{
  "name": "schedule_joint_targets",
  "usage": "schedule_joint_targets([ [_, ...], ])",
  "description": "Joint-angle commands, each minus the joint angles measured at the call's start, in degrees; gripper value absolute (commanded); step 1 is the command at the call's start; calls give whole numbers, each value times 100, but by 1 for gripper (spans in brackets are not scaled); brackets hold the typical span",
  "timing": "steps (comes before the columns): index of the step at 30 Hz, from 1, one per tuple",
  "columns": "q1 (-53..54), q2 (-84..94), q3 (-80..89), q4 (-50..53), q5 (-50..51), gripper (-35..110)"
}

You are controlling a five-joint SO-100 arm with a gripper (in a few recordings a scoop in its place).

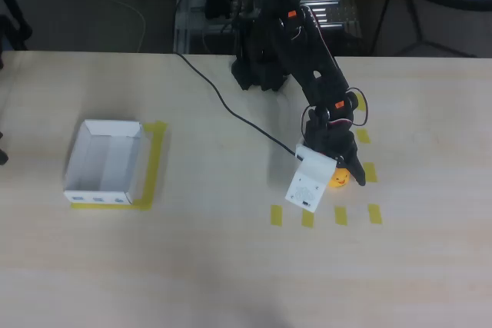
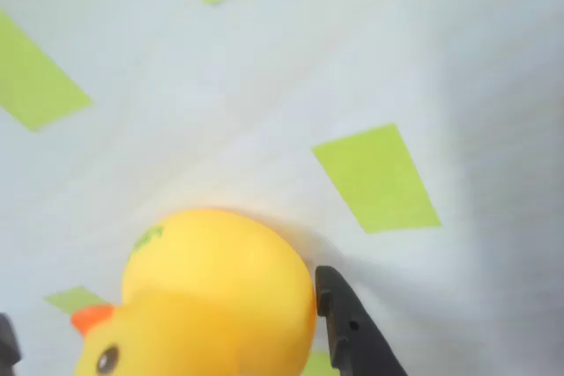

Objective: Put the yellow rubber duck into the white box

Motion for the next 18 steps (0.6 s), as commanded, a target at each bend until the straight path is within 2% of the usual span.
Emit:
schedule_joint_targets([
  [1,-141,114,-633,-105,26,37],
  [4,-185,44,-747,-114,35,21],
  [6,-185,9,-853,-149,281,0],
  [14,-176,114,-879,-193,431,0],
  [18,-18,914,-853,-149,826,0],
])
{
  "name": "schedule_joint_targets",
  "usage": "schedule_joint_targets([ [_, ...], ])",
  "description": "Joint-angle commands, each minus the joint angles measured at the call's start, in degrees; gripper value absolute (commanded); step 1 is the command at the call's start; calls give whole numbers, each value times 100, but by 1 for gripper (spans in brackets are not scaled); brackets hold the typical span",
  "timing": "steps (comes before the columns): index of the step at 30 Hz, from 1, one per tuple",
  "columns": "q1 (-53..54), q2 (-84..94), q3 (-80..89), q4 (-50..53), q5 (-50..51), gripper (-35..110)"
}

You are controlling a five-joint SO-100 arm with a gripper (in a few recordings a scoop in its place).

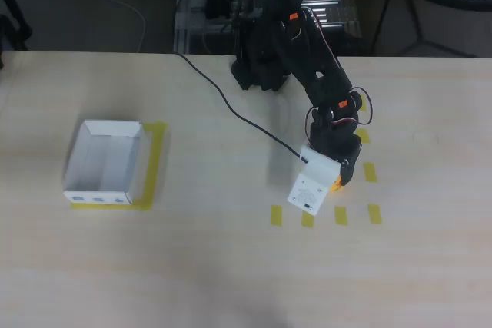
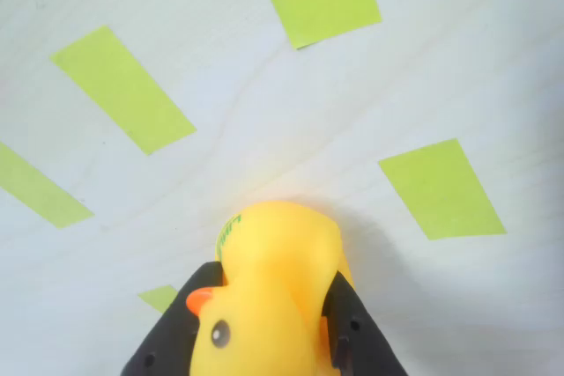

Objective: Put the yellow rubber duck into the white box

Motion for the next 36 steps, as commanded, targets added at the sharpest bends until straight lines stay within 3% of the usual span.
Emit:
schedule_joint_targets([
  [1,105,1362,-448,44,360,0],
  [7,923,3955,-431,501,1195,0],
  [13,2030,6513,149,932,1257,0],
  [21,4509,9202,2153,483,1266,0],
  [29,6064,8930,3226,-527,1380,0],
  [36,7040,7207,3173,-1793,1582,0],
])
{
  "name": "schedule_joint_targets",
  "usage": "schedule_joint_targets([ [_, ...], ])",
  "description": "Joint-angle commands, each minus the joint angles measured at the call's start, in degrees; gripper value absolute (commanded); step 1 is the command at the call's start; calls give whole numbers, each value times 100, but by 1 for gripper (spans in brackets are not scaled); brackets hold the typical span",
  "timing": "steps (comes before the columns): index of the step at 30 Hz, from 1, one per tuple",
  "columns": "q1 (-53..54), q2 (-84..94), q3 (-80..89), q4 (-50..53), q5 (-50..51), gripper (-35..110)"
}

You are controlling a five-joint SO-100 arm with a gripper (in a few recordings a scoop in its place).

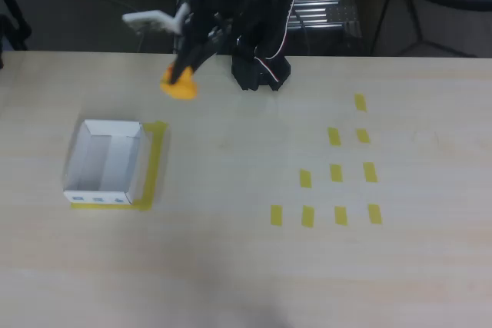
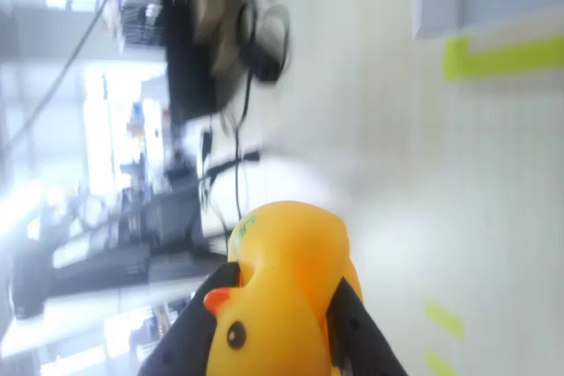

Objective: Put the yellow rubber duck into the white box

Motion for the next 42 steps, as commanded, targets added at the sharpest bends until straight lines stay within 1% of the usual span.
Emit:
schedule_joint_targets([
  [1,791,-1222,-343,-835,53,0],
  [8,1582,-3709,-1705,-1274,-44,0],
  [12,1749,-4860,-2259,-1617,-176,0],
  [16,1828,-5687,-2672,-1644,-457,0],
  [20,1916,-6082,-2751,-1494,-694,0],
  [28,1995,-6812,-3604,-360,-545,0],
  [33,1995,-6979,-3665,-554,-536,0],
  [37,2013,-7260,-3973,-501,-536,0],
  [42,2013,-7444,-4140,-554,-580,7],
])
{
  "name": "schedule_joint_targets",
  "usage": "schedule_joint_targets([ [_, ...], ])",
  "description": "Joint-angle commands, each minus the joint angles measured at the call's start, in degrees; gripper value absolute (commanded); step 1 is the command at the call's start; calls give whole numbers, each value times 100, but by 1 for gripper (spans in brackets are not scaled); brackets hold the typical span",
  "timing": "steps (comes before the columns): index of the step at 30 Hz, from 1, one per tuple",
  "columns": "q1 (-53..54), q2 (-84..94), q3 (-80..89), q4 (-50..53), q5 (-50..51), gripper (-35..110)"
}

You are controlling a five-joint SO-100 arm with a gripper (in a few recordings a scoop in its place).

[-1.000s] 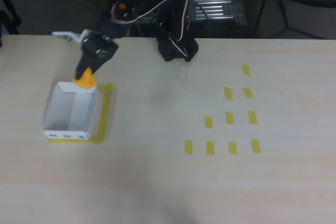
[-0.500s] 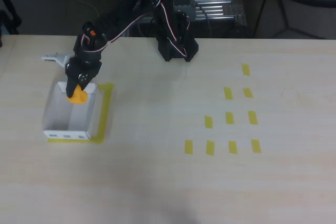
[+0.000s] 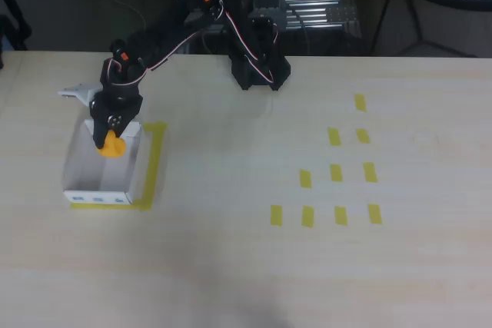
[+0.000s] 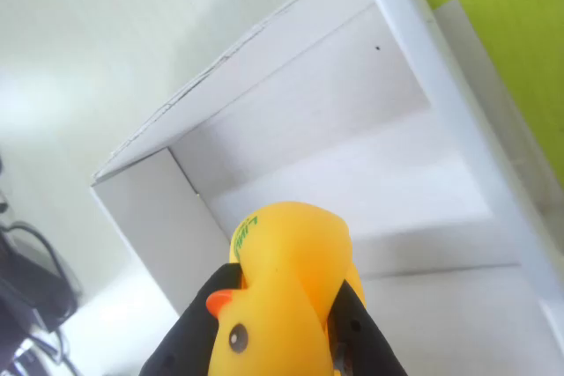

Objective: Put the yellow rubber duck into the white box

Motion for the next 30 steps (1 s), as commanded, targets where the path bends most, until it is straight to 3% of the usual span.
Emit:
schedule_joint_targets([
  [1,79,149,-606,-26,-114,9],
  [5,79,149,-536,-70,-141,18],
  [30,-35,193,-237,-202,-527,28],
])
